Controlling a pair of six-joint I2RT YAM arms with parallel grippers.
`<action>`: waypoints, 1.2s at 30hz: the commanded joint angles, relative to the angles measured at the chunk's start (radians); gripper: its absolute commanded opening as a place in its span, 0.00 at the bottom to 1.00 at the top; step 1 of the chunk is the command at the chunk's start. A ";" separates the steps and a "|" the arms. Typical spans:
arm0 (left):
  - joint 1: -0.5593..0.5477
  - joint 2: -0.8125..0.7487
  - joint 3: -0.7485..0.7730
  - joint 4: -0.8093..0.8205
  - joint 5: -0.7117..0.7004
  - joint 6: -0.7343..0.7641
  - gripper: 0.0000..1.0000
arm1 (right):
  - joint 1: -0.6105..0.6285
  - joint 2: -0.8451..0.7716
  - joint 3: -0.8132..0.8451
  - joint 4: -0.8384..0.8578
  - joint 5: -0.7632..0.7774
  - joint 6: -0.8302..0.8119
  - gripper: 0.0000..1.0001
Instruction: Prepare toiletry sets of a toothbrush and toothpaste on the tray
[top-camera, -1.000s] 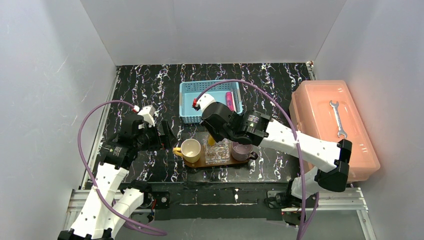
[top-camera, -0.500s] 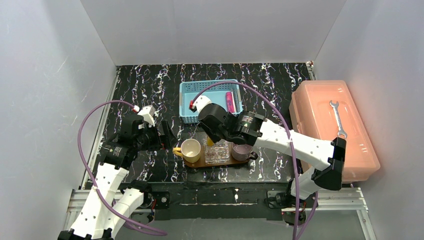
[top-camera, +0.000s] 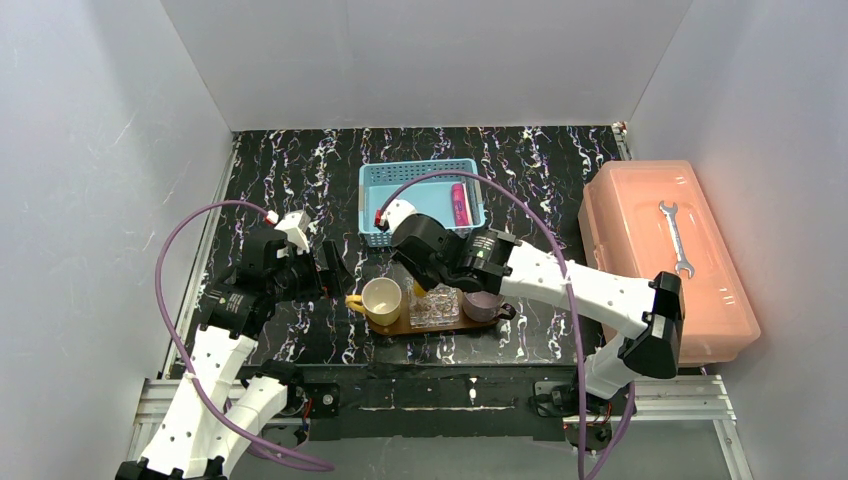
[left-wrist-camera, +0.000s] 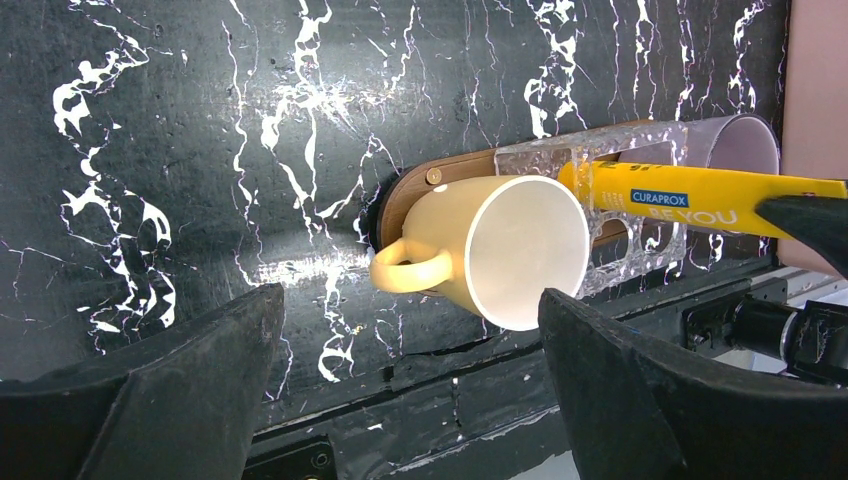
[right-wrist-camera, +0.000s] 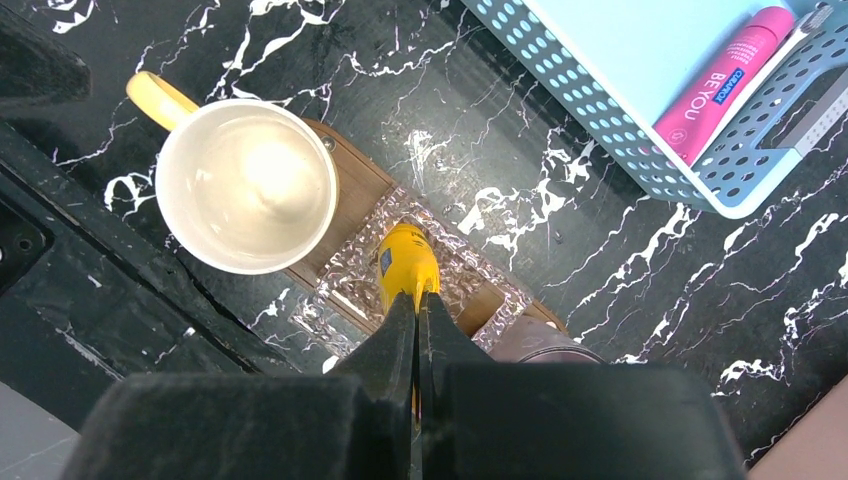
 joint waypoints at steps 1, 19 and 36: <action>0.001 -0.002 -0.006 0.000 -0.013 0.015 0.98 | 0.004 0.003 -0.024 0.070 -0.003 -0.001 0.01; 0.000 -0.007 -0.009 -0.001 -0.015 0.014 0.98 | -0.009 0.010 -0.101 0.129 -0.006 0.013 0.01; 0.001 -0.002 -0.009 -0.001 -0.015 0.014 0.98 | -0.042 0.012 -0.143 0.160 -0.048 0.031 0.02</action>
